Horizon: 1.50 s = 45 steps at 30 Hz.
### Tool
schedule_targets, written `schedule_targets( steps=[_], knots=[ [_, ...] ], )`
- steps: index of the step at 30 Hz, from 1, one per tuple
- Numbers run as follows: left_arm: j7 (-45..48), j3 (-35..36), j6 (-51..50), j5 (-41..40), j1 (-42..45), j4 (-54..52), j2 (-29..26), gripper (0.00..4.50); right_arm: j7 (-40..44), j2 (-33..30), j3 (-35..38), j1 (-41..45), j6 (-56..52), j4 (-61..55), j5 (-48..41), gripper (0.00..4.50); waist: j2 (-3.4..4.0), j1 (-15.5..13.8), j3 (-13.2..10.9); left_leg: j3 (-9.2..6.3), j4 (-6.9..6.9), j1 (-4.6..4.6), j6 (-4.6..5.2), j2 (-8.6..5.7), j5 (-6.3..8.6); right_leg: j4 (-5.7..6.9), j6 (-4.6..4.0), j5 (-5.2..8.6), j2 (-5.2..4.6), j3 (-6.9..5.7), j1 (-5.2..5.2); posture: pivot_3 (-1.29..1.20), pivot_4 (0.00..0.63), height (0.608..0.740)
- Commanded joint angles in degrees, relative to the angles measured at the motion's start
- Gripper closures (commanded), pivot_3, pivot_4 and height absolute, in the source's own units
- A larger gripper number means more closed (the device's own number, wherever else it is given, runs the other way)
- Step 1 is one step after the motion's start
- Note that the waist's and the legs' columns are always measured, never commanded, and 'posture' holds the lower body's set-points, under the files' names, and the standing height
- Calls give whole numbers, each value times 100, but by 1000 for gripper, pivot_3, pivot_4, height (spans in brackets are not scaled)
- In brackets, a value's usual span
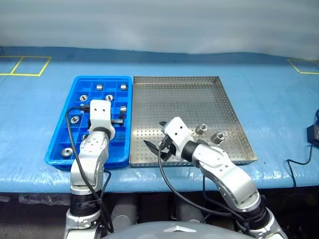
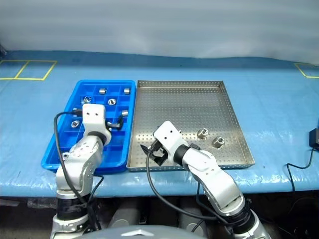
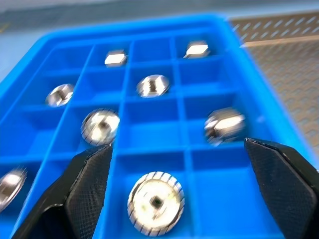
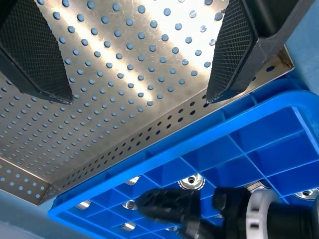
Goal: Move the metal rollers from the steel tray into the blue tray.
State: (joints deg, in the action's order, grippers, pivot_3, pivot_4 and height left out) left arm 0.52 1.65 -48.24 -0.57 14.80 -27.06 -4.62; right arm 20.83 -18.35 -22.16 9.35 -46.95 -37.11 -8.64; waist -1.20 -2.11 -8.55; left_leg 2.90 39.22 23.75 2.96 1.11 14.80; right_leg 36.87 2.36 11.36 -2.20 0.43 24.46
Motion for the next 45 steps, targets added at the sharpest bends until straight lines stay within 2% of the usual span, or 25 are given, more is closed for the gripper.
schedule_targets(
  steps=[1,5,13,23,40,45],
  knots=[
    [562,-166,332,-420,577,252,25,55,-80,-108,300,-117,-52,-336,6,0,0,10,0,1,0,-1,0,0,0,0,0,0,0,0,-1,35,150,740],
    [1129,-550,456,-662,1155,1207,70,55,-198,-270,577,-413,-182,-558,38,0,1,71,2,1,-2,-2,3,-3,0,-1,0,1,4,1,-2,-11,150,740],
    [1800,-1347,1633,-544,1988,3211,474,55,-819,-246,1318,-1170,-594,-1110,245,0,1,264,1,5,-2,3,8,-4,3,-4,6,2,7,7,2,-133,150,740],
    [2302,-1813,2653,-304,2436,5171,973,55,-1238,-63,1439,-1601,-903,-1541,391,0,3,669,2,16,-2,0,11,0,5,-3,19,2,12,25,7,-237,150,740],
    [2401,-2327,3501,500,2644,6489,1273,55,-1306,39,1345,-1473,-951,-1495,408,0,3,856,2,17,-2,0,12,1,5,-3,43,8,10,30,9,-239,150,740],
    [2204,-2190,3585,565,2637,6500,1270,1634,-1304,83,1304,-1430,-898,-1417,403,0,3,861,2,17,-3,0,12,1,5,-3,49,2,9,29,10,-217,150,740]
  ],
)
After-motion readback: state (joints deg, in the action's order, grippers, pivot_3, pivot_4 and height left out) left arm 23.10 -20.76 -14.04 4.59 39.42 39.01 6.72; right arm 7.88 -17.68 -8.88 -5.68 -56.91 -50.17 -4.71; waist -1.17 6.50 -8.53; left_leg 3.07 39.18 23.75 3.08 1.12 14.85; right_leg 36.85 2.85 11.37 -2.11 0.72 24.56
